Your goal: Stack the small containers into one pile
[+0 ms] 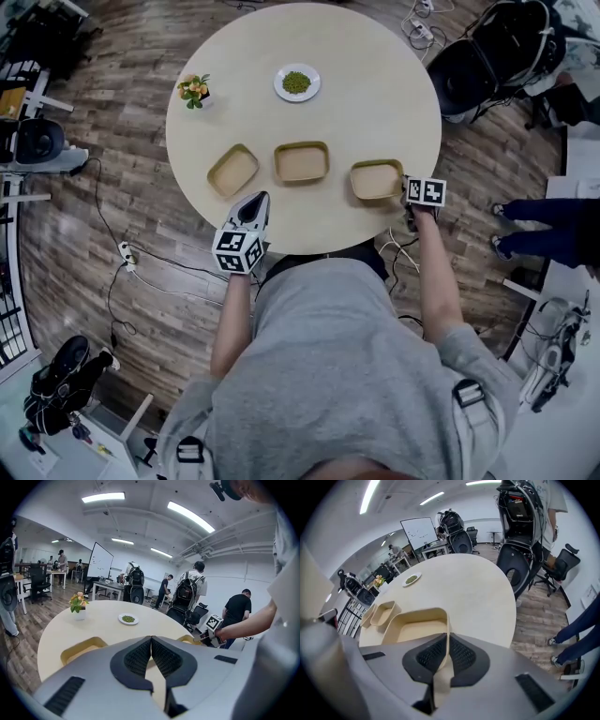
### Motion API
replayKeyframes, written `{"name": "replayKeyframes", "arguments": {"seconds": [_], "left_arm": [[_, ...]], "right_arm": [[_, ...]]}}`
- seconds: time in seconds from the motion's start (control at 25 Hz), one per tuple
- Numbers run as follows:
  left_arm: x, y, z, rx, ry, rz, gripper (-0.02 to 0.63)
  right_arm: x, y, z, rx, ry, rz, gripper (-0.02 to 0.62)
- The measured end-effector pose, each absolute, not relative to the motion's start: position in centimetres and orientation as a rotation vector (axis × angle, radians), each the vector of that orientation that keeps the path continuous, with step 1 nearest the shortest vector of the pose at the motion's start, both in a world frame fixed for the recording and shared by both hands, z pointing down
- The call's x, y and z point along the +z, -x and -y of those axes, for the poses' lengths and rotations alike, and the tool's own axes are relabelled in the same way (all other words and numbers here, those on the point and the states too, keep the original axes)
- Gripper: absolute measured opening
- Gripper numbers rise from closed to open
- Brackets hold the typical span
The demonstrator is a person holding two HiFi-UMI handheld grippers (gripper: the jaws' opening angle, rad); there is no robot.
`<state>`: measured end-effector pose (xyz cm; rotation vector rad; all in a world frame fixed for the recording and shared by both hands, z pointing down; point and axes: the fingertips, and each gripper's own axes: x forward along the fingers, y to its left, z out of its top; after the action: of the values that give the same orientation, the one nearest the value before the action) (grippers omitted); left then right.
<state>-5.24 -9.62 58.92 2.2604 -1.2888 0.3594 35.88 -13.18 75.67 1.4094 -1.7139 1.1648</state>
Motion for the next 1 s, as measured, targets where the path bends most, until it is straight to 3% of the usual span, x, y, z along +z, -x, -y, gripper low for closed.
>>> {"name": "replayKeyframes", "arguments": {"seconds": [1.0], "left_arm": [[58.8,8.8,8.0,0.319,-2.253,1.307,0.02]], "right_arm": [[72.2,-32.1,13.8,1.257,-1.533,1.733,0.021]]}}
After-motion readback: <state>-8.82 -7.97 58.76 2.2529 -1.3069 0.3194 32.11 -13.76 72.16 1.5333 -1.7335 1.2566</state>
